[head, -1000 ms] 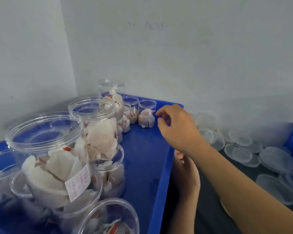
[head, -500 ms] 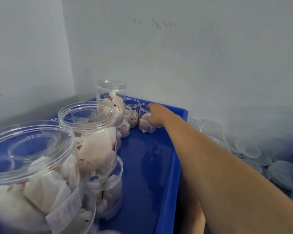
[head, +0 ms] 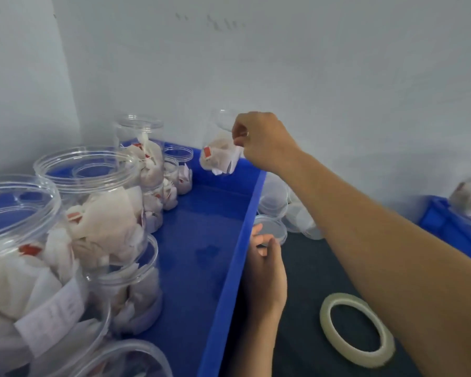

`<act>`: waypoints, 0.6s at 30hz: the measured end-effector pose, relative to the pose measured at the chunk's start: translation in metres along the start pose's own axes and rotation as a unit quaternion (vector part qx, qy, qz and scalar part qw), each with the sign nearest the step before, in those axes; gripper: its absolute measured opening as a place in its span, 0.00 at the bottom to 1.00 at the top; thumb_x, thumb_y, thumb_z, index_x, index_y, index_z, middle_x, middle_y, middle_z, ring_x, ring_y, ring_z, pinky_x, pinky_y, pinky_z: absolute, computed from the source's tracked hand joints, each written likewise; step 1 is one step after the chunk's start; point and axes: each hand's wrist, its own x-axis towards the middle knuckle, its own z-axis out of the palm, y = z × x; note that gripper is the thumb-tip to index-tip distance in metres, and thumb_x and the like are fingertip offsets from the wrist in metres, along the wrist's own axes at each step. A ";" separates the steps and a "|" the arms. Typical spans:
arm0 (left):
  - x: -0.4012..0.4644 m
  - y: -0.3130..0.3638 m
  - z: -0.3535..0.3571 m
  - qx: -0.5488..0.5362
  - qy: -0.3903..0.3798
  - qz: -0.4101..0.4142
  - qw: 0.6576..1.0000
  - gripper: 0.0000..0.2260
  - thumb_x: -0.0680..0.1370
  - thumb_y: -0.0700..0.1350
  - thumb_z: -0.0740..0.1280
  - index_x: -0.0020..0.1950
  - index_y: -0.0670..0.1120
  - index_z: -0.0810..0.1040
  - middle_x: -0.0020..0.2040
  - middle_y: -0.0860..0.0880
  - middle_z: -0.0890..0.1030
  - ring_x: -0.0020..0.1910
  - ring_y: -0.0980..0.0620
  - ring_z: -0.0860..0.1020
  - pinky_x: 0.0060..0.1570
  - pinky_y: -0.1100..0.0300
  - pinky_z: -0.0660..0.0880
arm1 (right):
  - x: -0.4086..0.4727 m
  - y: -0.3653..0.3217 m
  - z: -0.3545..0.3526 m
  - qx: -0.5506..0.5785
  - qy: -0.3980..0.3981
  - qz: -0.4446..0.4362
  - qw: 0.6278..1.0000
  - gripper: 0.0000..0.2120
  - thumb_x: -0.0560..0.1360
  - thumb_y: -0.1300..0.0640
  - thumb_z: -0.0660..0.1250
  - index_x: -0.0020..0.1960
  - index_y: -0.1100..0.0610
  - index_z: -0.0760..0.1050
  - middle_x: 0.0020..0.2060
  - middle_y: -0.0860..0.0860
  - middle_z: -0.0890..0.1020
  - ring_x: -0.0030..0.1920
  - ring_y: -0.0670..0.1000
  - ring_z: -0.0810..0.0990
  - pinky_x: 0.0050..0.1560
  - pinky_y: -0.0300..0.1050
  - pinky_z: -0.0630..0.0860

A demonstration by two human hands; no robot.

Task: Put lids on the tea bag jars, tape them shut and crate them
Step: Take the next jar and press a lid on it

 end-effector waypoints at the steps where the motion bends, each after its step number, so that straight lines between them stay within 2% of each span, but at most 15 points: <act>1: -0.001 0.001 0.001 0.016 0.005 0.000 1.000 0.14 0.84 0.46 0.66 0.69 0.56 0.74 0.59 0.59 0.82 0.56 0.66 0.80 0.51 0.69 0.75 | -0.009 0.004 -0.017 0.023 0.029 0.000 0.999 0.09 0.79 0.66 0.67 0.51 0.54 0.82 0.52 0.51 0.84 0.51 0.53 0.82 0.53 0.47 0.80; 4: -0.003 0.003 0.000 0.035 0.007 0.019 0.999 0.16 0.84 0.47 0.67 0.72 0.54 0.73 0.60 0.59 0.80 0.55 0.68 0.78 0.46 0.71 0.74 | -0.054 0.024 -0.065 0.084 0.098 0.009 0.992 0.06 0.79 0.64 0.70 0.48 0.53 0.82 0.47 0.48 0.84 0.43 0.45 0.81 0.38 0.28 0.71; 6: -0.006 0.003 0.001 0.040 0.000 0.018 0.999 0.16 0.85 0.49 0.65 0.73 0.54 0.72 0.61 0.60 0.80 0.55 0.67 0.79 0.48 0.69 0.73 | -0.092 0.040 -0.080 0.098 0.118 0.030 0.988 0.07 0.79 0.63 0.71 0.47 0.51 0.81 0.45 0.45 0.83 0.40 0.43 0.80 0.36 0.26 0.69; 8: -0.011 0.003 0.003 0.034 -0.007 0.024 0.999 0.14 0.87 0.51 0.60 0.73 0.56 0.72 0.61 0.60 0.79 0.58 0.61 0.79 0.51 0.63 0.74 | -0.132 0.054 -0.080 0.077 0.102 0.057 0.990 0.07 0.79 0.64 0.71 0.48 0.51 0.82 0.45 0.42 0.83 0.42 0.43 0.80 0.40 0.28 0.71; 11: -0.017 0.005 0.004 0.048 -0.061 0.072 0.994 0.20 0.85 0.58 0.57 0.77 0.58 0.67 0.68 0.58 0.77 0.64 0.61 0.77 0.59 0.58 0.74 | -0.177 0.071 -0.058 0.022 0.009 0.091 0.996 0.08 0.79 0.67 0.70 0.50 0.54 0.82 0.46 0.46 0.81 0.43 0.45 0.79 0.50 0.41 0.75; 13: -0.020 0.003 0.003 0.068 -0.128 0.113 0.983 0.30 0.81 0.56 0.63 0.82 0.57 0.61 0.75 0.57 0.71 0.72 0.60 0.72 0.69 0.56 0.72 | -0.199 0.076 -0.041 0.007 -0.042 0.104 0.994 0.08 0.79 0.67 0.70 0.50 0.54 0.82 0.48 0.47 0.80 0.43 0.43 0.78 0.52 0.44 0.75; 15: -0.020 -0.001 0.003 0.123 -0.176 0.139 0.967 0.40 0.78 0.50 0.71 0.85 0.59 0.53 0.80 0.54 0.66 0.77 0.56 0.69 0.73 0.51 0.73 | -0.215 0.079 -0.026 0.032 -0.045 0.100 0.994 0.07 0.79 0.66 0.71 0.50 0.55 0.83 0.47 0.47 0.81 0.47 0.47 0.79 0.54 0.47 0.75; 17: -0.023 -0.005 0.007 0.163 -0.175 0.152 0.959 0.46 0.76 0.49 0.76 0.84 0.62 0.49 0.81 0.53 0.65 0.79 0.55 0.67 0.74 0.50 0.74 | -0.224 0.081 -0.016 0.072 -0.044 0.081 0.993 0.07 0.79 0.65 0.71 0.49 0.53 0.82 0.47 0.44 0.80 0.49 0.46 0.80 0.54 0.45 0.76; 18: -0.024 -0.005 0.009 0.164 -0.155 0.159 0.961 0.46 0.75 0.52 0.76 0.84 0.63 0.50 0.81 0.53 0.66 0.79 0.55 0.68 0.73 0.52 0.73 | -0.227 0.082 -0.012 0.086 -0.048 0.068 0.993 0.07 0.80 0.63 0.71 0.50 0.51 0.81 0.47 0.42 0.79 0.50 0.42 0.79 0.54 0.42 0.75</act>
